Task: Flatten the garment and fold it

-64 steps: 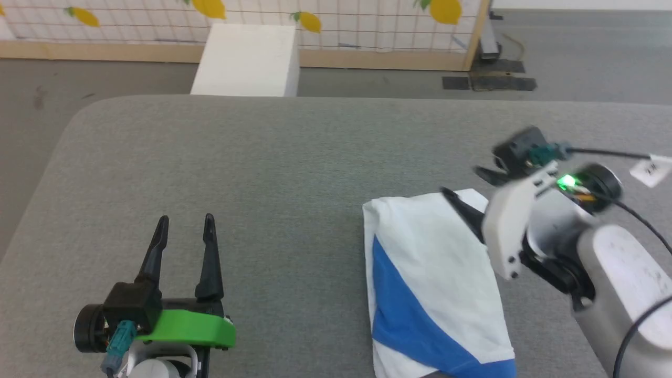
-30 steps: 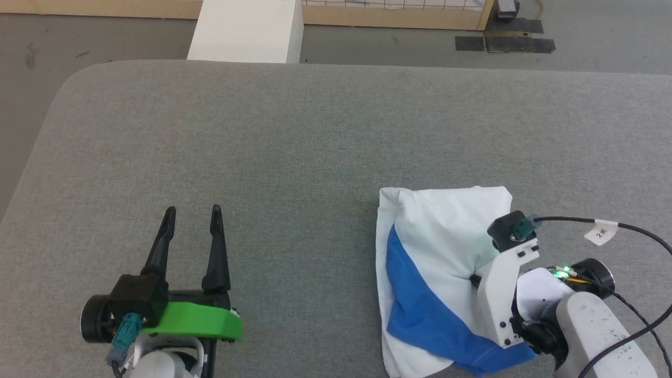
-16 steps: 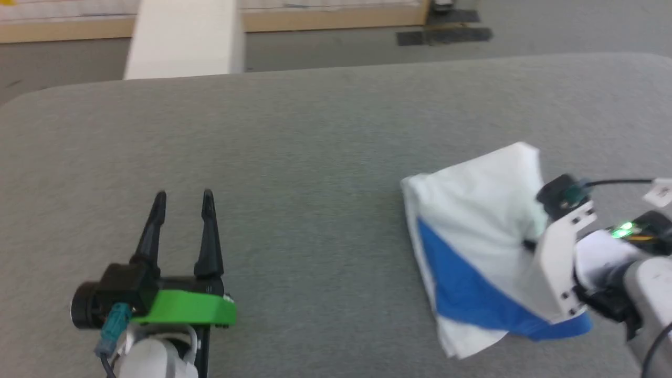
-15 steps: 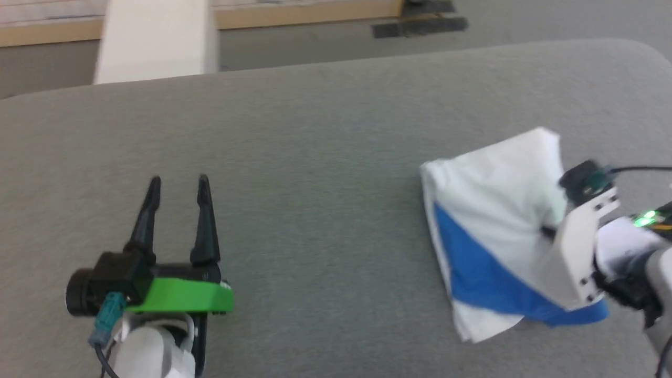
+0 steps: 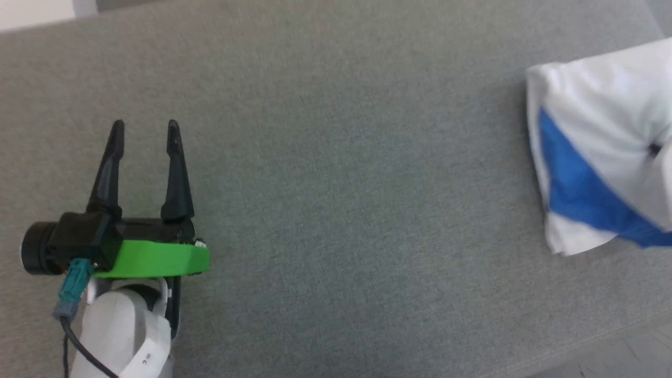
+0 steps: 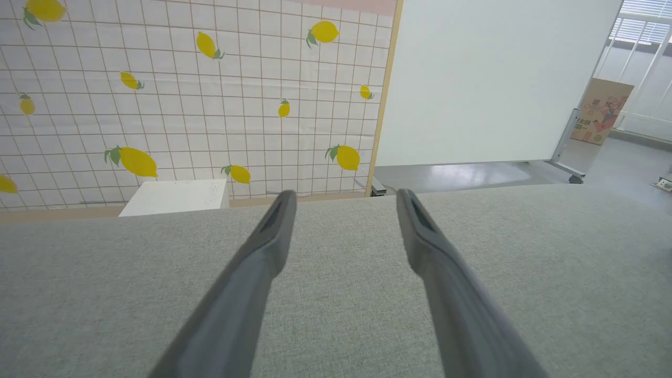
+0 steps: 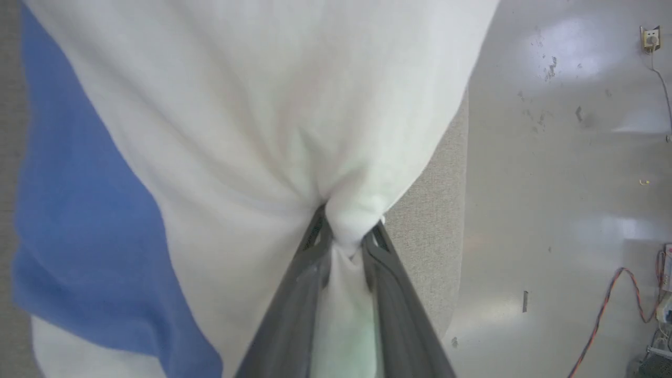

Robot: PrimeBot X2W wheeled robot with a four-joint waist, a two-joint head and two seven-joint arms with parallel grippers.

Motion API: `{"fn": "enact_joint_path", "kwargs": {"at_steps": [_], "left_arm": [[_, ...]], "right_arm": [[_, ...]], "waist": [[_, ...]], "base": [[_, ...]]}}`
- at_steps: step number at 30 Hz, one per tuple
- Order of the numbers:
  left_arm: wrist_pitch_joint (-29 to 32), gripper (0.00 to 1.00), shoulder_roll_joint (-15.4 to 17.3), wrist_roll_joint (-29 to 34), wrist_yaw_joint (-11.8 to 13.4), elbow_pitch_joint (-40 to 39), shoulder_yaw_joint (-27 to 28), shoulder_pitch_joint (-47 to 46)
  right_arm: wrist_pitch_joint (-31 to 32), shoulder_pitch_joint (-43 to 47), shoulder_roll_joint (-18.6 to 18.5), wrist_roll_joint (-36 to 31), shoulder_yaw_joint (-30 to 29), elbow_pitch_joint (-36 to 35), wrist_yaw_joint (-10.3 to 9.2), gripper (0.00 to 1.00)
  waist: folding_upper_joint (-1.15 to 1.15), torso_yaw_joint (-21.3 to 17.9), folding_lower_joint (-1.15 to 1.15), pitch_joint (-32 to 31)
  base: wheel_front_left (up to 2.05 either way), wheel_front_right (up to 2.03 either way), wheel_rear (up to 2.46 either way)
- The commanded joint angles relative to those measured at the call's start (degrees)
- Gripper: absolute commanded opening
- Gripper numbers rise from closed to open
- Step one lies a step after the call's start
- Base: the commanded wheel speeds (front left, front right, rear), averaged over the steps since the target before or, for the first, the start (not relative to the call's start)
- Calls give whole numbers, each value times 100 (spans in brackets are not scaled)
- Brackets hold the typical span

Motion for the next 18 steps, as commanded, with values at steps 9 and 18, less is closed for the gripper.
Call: {"fn": "enact_joint_path", "kwargs": {"at_steps": [9, 18], "left_arm": [[142, 100, 127, 132, 109, -300, 11, -168], [101, 100, 131, 83, 151, -240, -1, -128]], "right_arm": [[-426, -836, -218, -540, -690, 1174, -11, 0], [-1001, -1173, -159, -1062, -1160, 1829, -11, 100]], "waist": [[0, 286, -1, 968], [0, 422, -1, 862]], "base": [[0, 0, 0], [0, 0, 0]]}}
